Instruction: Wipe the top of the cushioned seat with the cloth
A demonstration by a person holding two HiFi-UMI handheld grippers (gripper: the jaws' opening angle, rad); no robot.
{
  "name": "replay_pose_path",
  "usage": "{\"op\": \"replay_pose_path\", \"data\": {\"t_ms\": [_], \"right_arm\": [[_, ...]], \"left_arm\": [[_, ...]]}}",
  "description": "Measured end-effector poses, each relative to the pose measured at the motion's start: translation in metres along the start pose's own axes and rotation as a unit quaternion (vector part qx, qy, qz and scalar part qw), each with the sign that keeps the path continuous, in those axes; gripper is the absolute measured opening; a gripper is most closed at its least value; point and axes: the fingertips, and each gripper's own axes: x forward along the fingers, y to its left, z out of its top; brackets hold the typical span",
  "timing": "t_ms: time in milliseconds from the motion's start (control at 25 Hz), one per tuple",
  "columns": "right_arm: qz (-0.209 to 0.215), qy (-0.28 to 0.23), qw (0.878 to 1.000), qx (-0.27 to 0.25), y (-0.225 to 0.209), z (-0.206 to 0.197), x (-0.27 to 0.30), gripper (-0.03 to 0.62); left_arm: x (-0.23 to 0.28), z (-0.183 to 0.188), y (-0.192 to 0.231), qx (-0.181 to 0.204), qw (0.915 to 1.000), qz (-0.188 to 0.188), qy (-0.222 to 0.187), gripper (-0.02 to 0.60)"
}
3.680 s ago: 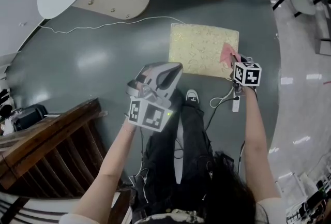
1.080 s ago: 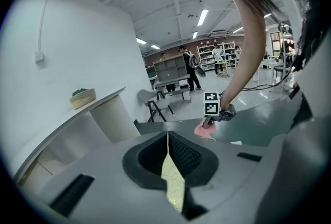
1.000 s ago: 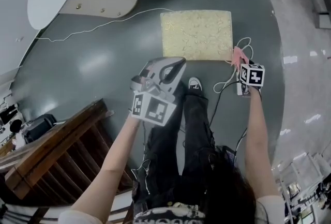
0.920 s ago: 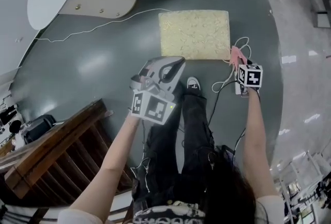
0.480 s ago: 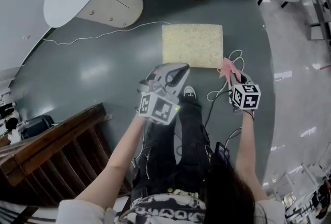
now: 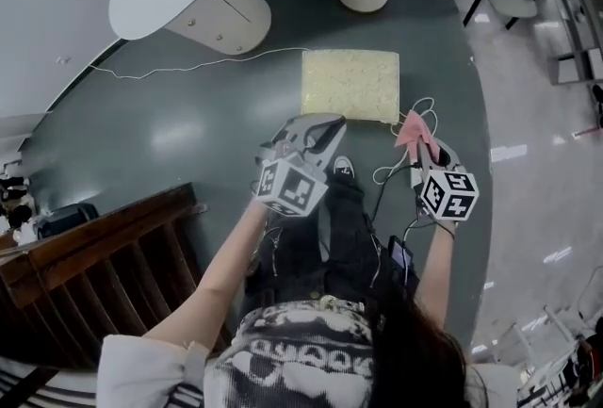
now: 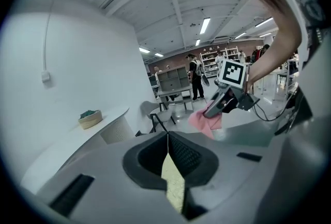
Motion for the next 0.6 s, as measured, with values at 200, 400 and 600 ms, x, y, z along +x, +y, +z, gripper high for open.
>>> {"op": "replay_pose_path", "data": {"t_ms": [200,400,600], "right_arm": [[0.003,-0.023,1.000,-0.008,0.016,0.012,-0.038,0.011],[0.005,-0.043,0.999,-0.003,0.029,0.016,-0.068,0.011],[0.009,-0.062,0.998,-0.012,0.046,0.024,-0.079,0.011]], "left_arm": [[-0.014,0.021,-0.012,0.006,1.0000,-0.005,-0.005,0.006],[-0.023,0.044,-0.027,0.010,0.9998,-0.009,-0.012,0.006],[-0.027,0.063,-0.036,0.026,0.9990,-0.022,-0.029,0.006]]}}
